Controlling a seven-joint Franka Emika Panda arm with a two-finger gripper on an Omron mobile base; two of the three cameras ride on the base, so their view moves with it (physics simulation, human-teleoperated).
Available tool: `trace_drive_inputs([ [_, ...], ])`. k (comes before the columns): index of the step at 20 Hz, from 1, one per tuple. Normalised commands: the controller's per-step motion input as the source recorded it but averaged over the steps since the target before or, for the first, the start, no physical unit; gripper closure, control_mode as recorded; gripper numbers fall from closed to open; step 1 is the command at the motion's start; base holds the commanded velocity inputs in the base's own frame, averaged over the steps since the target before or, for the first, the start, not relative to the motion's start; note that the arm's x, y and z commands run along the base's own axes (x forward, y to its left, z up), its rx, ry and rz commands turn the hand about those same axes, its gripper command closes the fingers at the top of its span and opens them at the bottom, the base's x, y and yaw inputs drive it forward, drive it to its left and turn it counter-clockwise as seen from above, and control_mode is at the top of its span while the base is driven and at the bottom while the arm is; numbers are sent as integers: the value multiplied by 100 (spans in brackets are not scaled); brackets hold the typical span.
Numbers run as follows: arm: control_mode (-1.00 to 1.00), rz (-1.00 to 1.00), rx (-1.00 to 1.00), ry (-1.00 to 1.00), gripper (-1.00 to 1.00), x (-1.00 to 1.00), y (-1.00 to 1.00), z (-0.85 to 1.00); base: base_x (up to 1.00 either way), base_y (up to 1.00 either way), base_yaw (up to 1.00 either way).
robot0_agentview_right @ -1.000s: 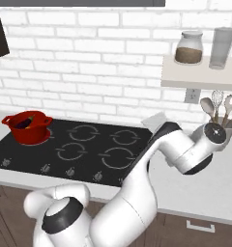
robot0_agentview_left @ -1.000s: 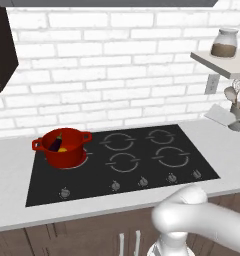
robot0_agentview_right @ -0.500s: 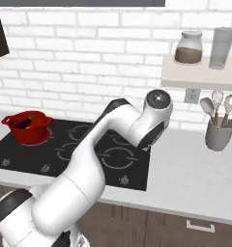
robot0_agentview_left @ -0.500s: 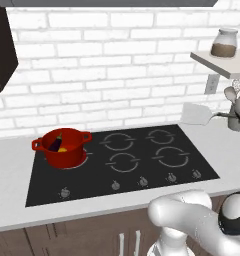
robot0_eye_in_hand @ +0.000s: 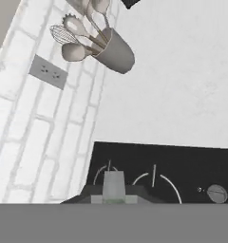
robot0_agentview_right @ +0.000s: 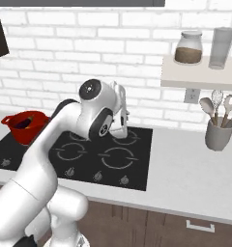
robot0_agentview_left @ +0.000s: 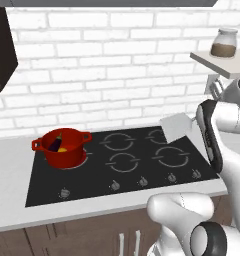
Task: Put the lemon and eggplant in the pot. Retrieve the spatula and lightly stir the vegetables in the pot.
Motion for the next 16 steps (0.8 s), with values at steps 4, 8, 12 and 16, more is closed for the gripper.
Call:
trace_drive_inputs([
  [4, -100, 34, -58, 0, 100, 11, 60, 52, 0, 0, 0],
  [8, -100, 34, -55, 0, 100, 15, 56, 52, 0, 0, 0],
  [12, -100, 37, -53, 3, 100, 16, 45, 42, 0, 0, 0],
  [16, -100, 41, -51, 7, 100, 17, 40, 34, 0, 0, 0],
])
